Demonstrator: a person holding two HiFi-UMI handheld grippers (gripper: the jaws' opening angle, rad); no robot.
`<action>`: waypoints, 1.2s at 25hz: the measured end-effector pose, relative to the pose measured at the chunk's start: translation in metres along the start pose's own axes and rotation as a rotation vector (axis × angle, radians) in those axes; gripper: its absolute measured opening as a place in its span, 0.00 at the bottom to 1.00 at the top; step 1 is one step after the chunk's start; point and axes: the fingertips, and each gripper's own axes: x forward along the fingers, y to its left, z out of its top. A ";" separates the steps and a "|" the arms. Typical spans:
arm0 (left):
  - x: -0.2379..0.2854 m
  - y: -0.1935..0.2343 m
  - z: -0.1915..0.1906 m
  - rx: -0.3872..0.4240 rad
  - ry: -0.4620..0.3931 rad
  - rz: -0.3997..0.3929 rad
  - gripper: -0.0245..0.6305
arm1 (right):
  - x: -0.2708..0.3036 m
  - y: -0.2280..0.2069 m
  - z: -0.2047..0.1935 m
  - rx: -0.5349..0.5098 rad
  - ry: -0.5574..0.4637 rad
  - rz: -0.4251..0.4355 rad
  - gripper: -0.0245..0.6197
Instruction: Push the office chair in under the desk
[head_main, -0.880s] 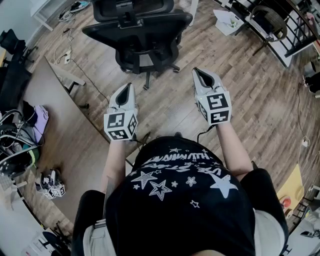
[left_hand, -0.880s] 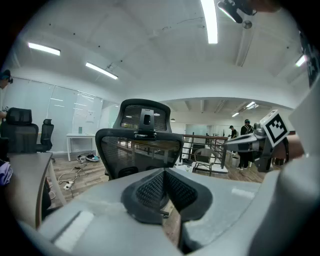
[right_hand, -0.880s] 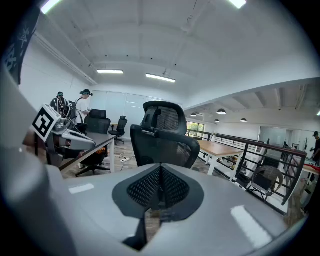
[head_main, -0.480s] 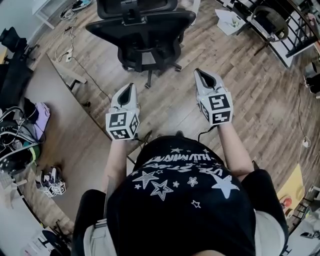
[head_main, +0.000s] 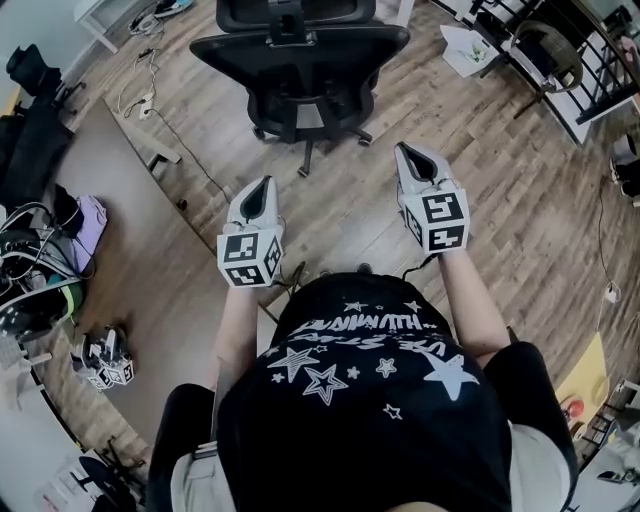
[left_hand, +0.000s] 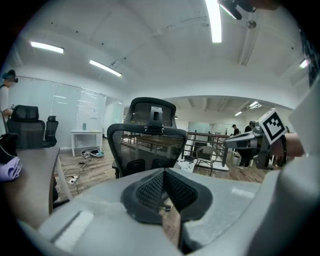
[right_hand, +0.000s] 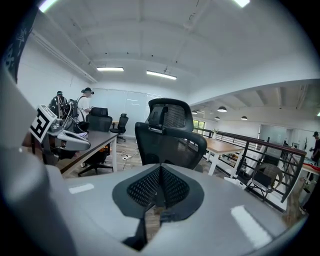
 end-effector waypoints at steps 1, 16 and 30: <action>-0.003 0.003 -0.001 -0.003 -0.001 0.000 0.04 | 0.001 0.001 -0.001 0.007 0.005 -0.010 0.04; -0.006 0.031 -0.010 0.035 -0.028 -0.037 0.04 | -0.009 -0.015 -0.022 0.052 0.061 -0.159 0.04; 0.071 0.056 0.037 0.087 -0.029 0.056 0.04 | 0.088 -0.075 0.014 -0.032 -0.023 -0.105 0.09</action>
